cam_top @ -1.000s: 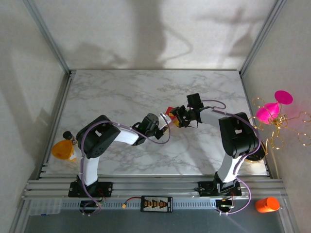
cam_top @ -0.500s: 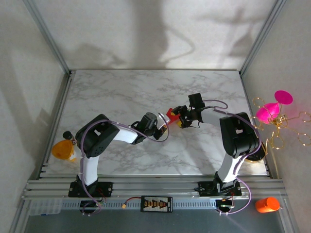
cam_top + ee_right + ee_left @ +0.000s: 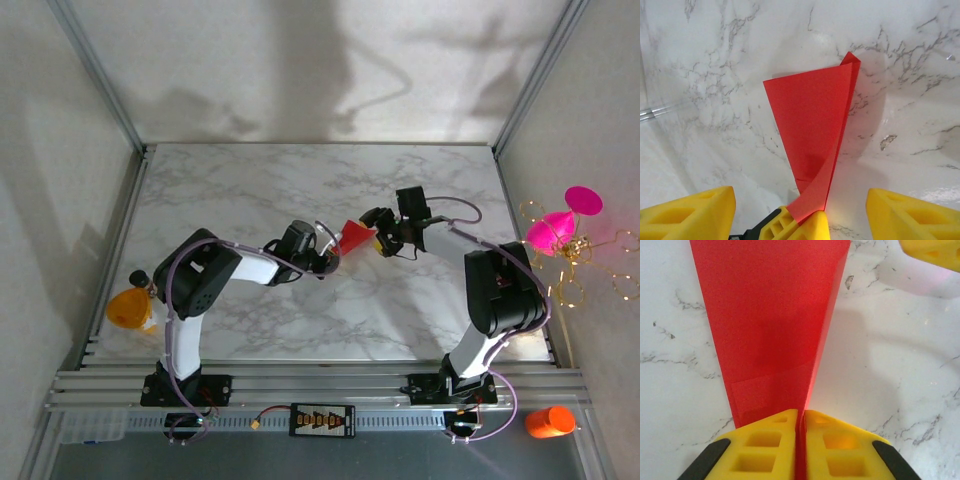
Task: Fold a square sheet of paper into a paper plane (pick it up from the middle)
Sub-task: Fold the wing for the fifth time at the center of the table.
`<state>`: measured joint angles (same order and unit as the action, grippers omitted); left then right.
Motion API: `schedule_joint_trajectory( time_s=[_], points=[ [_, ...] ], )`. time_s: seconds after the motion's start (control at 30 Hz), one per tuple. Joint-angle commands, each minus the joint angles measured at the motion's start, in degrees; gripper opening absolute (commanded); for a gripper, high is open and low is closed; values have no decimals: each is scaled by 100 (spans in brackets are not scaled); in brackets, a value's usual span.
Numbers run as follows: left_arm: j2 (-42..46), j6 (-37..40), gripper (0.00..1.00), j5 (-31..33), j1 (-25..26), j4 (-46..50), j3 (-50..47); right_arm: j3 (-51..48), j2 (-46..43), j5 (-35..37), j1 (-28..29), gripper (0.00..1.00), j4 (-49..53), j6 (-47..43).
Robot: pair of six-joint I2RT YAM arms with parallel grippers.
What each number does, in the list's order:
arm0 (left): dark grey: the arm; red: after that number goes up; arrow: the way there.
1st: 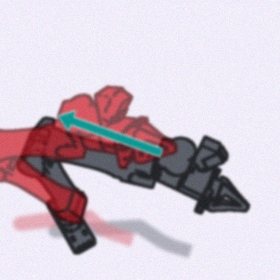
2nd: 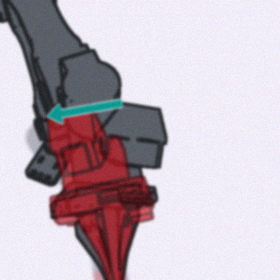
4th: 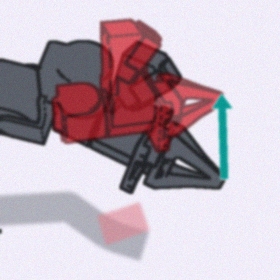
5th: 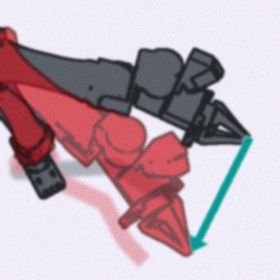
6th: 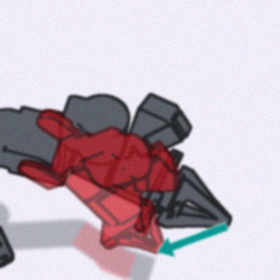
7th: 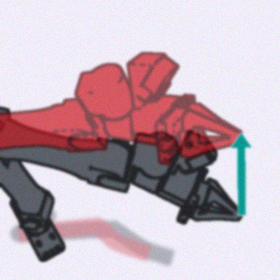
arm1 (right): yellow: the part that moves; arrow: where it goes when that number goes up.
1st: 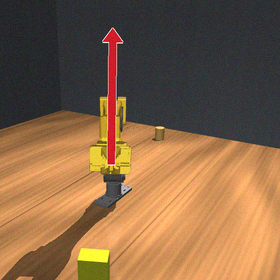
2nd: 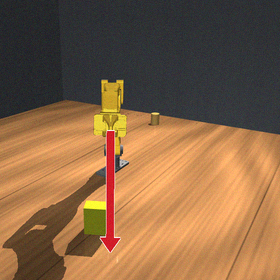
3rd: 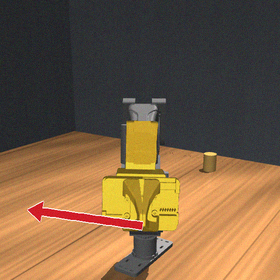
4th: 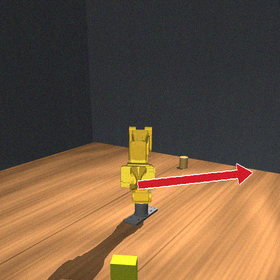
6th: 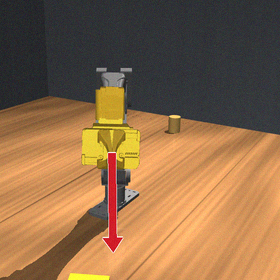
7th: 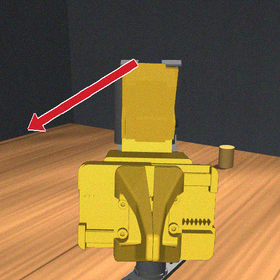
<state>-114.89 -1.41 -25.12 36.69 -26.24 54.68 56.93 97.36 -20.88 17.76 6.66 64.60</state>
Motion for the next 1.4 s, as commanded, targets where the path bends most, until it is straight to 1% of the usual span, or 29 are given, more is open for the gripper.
schedule_joint_trajectory(
  time_s=[0.0, 0.2, 0.33, 0.5, 0.63, 0.7, 0.8, 1.03, 1.37],
  points=[
    [-208, -516, 11, -448, -121, 412, 167, -140, -121, 123, -20, 70, -18, -147],
    [-331, -949, 10, -814, -267, 554, 324, -289, -199, 110, -36, 70, -137, -243],
    [-317, -1113, 10, -837, -307, 635, 334, -440, -304, 63, -33, 70, -468, -437],
    [-353, -1394, 10, -783, -355, 725, 364, -765, -355, -455, -41, 67, -1432, -934],
    [-370, -1629, 10, -793, -378, 725, 377, -1107, -301, -908, -36, 61, -2180, -1090],
    [-408, -1740, 10, -801, -395, 937, 427, -1257, -275, -1103, -18, 57, -2569, -1160],
    [-466, -1902, 10, -827, -414, 989, 456, -1247, -177, -1258, 42, 51, -2757, -1411],
    [-531, -2178, 10, -814, -426, 1033, 439, -1102, 298, -1429, 156, 36, -2845, -1821],
    [-576, -2563, 12, -722, -451, 1222, 470, -598, 996, -1677, 298, 26, -2819, -2229]
  ],
)
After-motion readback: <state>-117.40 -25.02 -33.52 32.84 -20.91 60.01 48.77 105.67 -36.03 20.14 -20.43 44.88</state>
